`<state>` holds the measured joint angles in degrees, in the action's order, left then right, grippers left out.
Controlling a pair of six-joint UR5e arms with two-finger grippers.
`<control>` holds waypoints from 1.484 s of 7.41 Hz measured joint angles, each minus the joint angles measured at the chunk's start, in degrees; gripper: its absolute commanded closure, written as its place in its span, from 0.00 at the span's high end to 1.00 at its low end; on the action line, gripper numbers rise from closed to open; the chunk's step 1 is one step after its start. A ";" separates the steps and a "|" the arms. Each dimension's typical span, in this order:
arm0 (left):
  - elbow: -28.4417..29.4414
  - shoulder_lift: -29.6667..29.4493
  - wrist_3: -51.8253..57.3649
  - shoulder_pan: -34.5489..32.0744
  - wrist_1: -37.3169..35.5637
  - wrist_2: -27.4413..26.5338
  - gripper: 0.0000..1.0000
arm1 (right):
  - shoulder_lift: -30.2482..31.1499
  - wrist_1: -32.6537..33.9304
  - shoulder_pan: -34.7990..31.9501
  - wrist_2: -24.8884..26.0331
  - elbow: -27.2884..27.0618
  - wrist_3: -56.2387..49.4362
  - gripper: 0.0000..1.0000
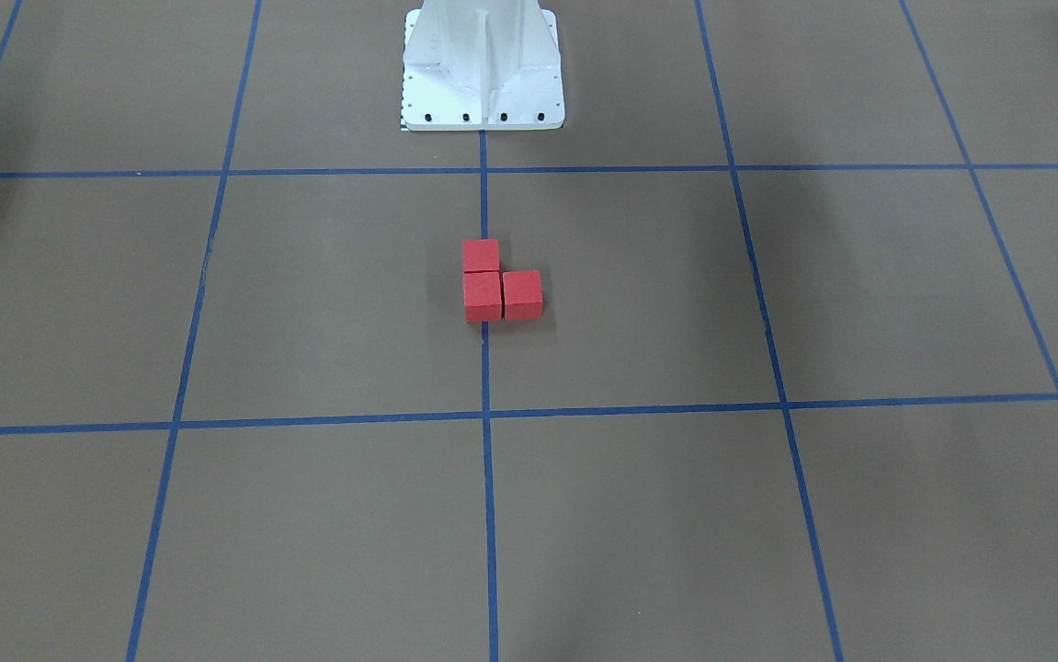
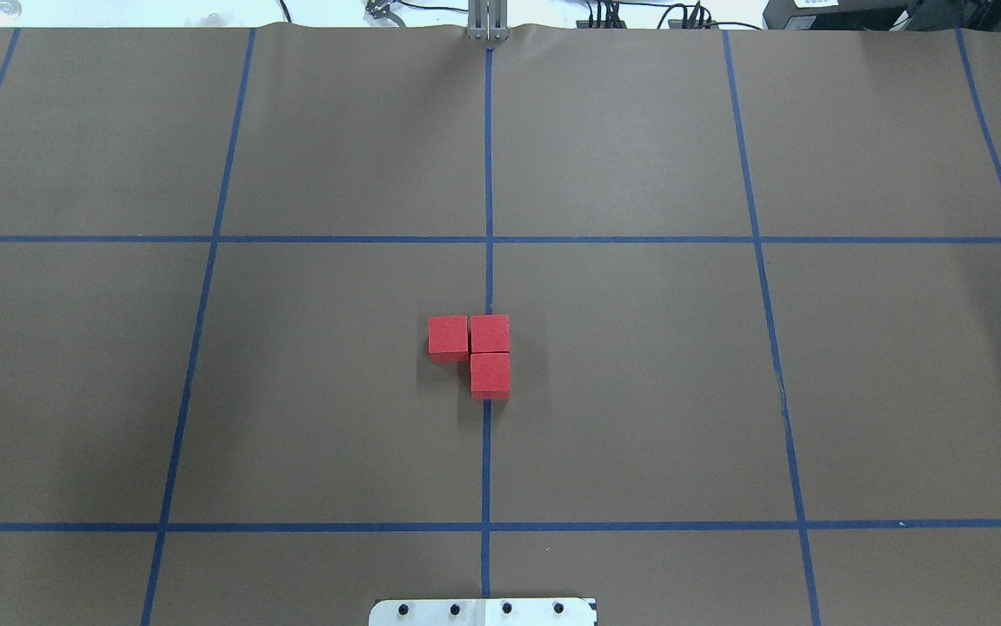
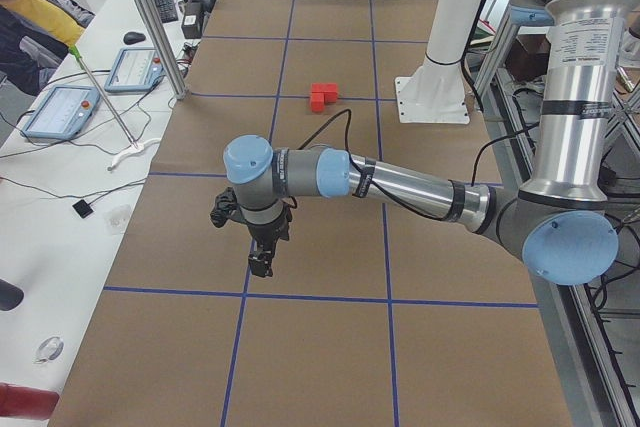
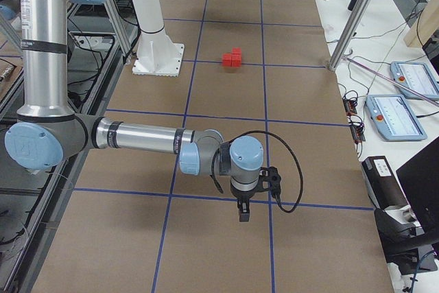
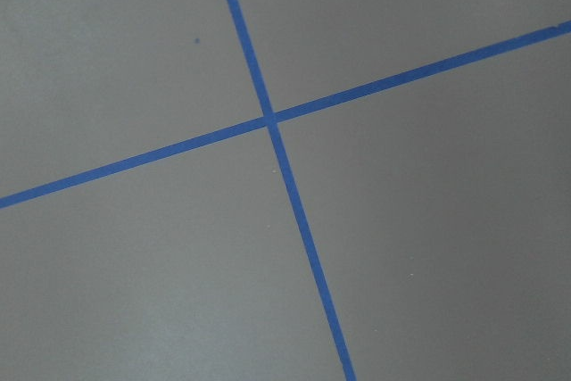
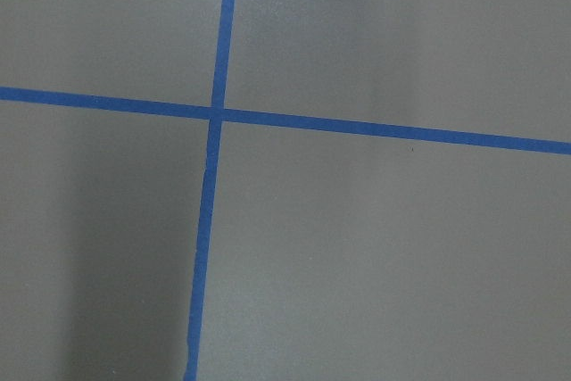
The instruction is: Form red blocks into L shape at center
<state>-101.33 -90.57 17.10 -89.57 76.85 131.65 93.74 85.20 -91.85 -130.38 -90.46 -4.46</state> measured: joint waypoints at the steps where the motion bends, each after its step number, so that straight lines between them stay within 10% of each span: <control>1: -0.01 1.61 -0.24 -0.38 2.24 1.09 1.00 | 0.14 -0.02 0.00 -0.04 -0.08 0.19 1.00; 11: -0.67 3.10 -0.23 -0.70 3.75 1.47 1.00 | 1.27 -0.12 0.06 -0.47 -0.68 -0.11 1.00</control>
<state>-102.00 -87.48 16.88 -90.26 80.60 133.12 95.00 85.08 -91.79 -130.86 -91.13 -4.57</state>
